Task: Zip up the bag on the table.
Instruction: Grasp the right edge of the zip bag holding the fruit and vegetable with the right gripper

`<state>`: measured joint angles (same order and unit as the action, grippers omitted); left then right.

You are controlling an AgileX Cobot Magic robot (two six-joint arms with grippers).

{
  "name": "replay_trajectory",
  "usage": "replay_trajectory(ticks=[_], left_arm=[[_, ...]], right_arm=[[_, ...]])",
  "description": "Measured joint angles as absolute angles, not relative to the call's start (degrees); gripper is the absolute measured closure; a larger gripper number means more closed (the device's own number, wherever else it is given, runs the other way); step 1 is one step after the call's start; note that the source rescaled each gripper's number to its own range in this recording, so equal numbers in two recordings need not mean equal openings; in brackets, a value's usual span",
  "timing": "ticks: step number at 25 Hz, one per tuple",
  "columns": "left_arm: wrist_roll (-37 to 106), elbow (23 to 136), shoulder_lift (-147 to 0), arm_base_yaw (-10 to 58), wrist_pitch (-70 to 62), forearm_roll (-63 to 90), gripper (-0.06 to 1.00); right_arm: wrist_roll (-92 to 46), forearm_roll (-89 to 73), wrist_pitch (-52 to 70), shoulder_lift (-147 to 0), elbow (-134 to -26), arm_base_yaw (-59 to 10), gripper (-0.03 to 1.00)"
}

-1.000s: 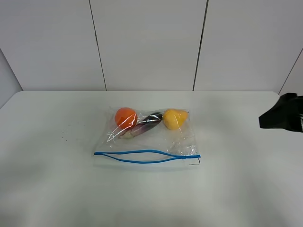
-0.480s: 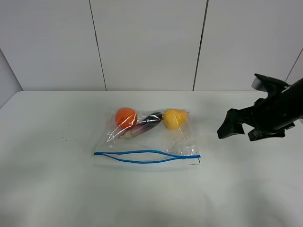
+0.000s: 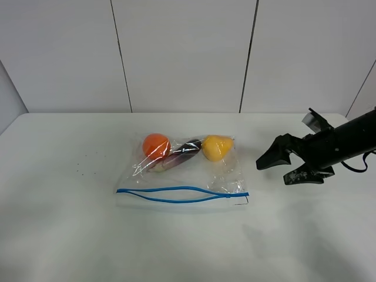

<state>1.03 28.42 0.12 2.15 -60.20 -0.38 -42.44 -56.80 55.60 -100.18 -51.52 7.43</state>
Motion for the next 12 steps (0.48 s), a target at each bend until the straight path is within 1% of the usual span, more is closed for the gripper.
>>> replay_trajectory(ticks=[2,5,12], left_arm=[[1.0,28.4,0.1,2.2,-60.2,-0.4,-0.06],[1.0,28.4,0.1,2.2,-60.2,-0.4,-0.06],[1.0,28.4,0.1,2.2,-60.2,-0.4,-0.06]], right_arm=[[-46.2,-59.7,57.7,-102.9,-51.6,8.5,-0.03],[-50.3,-61.5,59.0,-107.0,-52.7,8.3,-0.03],[-53.2,-62.1,60.7,-115.1,-61.1,4.8,-0.03]])
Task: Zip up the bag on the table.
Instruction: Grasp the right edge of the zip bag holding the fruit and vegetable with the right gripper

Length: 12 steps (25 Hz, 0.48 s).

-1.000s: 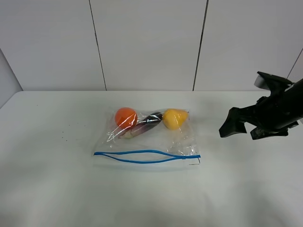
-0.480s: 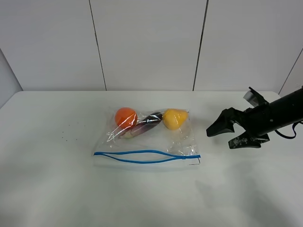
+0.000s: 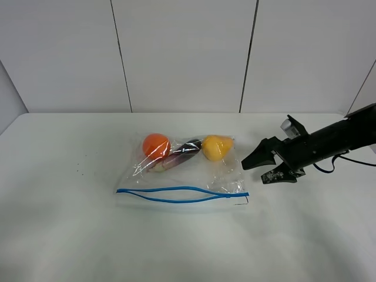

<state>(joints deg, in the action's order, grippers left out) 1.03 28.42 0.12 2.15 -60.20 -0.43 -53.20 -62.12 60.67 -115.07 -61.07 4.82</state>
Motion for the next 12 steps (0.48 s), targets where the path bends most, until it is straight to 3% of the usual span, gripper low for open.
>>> replay_trajectory(ticks=[12], left_arm=[[1.0,28.4,0.1,2.2,-60.2,-0.5,-0.06]], right_arm=[[-55.2,-64.7,65.4,-123.5,-65.4,2.5,-0.01]])
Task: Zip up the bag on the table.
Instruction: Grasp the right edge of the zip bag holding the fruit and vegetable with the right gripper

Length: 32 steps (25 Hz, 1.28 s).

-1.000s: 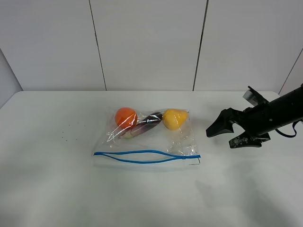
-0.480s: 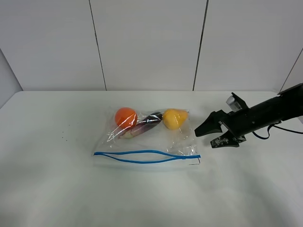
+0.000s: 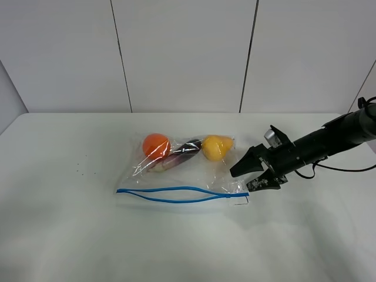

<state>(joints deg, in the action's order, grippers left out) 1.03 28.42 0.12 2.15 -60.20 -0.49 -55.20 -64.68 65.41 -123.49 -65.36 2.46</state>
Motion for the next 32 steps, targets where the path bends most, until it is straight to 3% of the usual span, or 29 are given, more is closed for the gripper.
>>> replay_trajectory(ticks=[12,19,27,32], left_arm=[[1.0,28.4,0.1,2.2,-60.2,-0.5,-0.06],[1.0,28.4,0.1,2.2,-60.2,-0.5,-0.06],[1.0,28.4,0.1,2.2,-60.2,-0.5,-0.06],[1.0,28.4,0.1,2.2,-60.2,-0.5,-0.06]], right_arm=[[-57.9,-68.4,67.2,-126.1,-65.4,1.2,0.07],[-57.3,-66.6,67.2,-126.1,-65.4,1.2,0.22],[-55.9,-65.6,67.2,-126.1,-65.4,1.2,0.55],[-55.7,-65.2,67.2,-126.1,-65.4,1.2,0.62]])
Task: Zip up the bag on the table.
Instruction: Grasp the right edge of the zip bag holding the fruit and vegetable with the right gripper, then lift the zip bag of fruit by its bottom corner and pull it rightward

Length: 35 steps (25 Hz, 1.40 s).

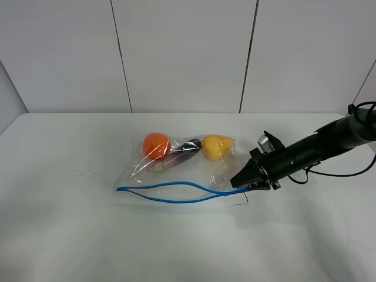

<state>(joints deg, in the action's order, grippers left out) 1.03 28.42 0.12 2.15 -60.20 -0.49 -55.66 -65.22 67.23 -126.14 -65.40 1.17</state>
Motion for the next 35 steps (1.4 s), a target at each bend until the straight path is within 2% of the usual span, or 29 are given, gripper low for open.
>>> replay_trajectory(ticks=[3,4,6,7,35], left_arm=[[1.0,28.4,0.1,2.2,-60.2,-0.5,-0.06],[1.0,28.4,0.1,2.2,-60.2,-0.5,-0.06],[1.0,28.4,0.1,2.2,-60.2,-0.5,-0.06],[1.0,28.4,0.1,2.2,-60.2,-0.5,-0.06],[1.0,28.4,0.1,2.2,-60.2,-0.5,-0.06]], right_arm=[[-55.7,-65.2,67.2,-126.1,-65.4,1.2,0.72],[-55.7,-65.2,67.2,-126.1,-65.4,1.2,0.78],[-55.7,-65.2,67.4,-126.1,-65.4,1.2,0.95],[-55.7,-65.2,67.5,-126.1,-65.4,1.2,0.97],[-52.6,-69.6,69.3,-126.1,-65.4,1.2,0.97]])
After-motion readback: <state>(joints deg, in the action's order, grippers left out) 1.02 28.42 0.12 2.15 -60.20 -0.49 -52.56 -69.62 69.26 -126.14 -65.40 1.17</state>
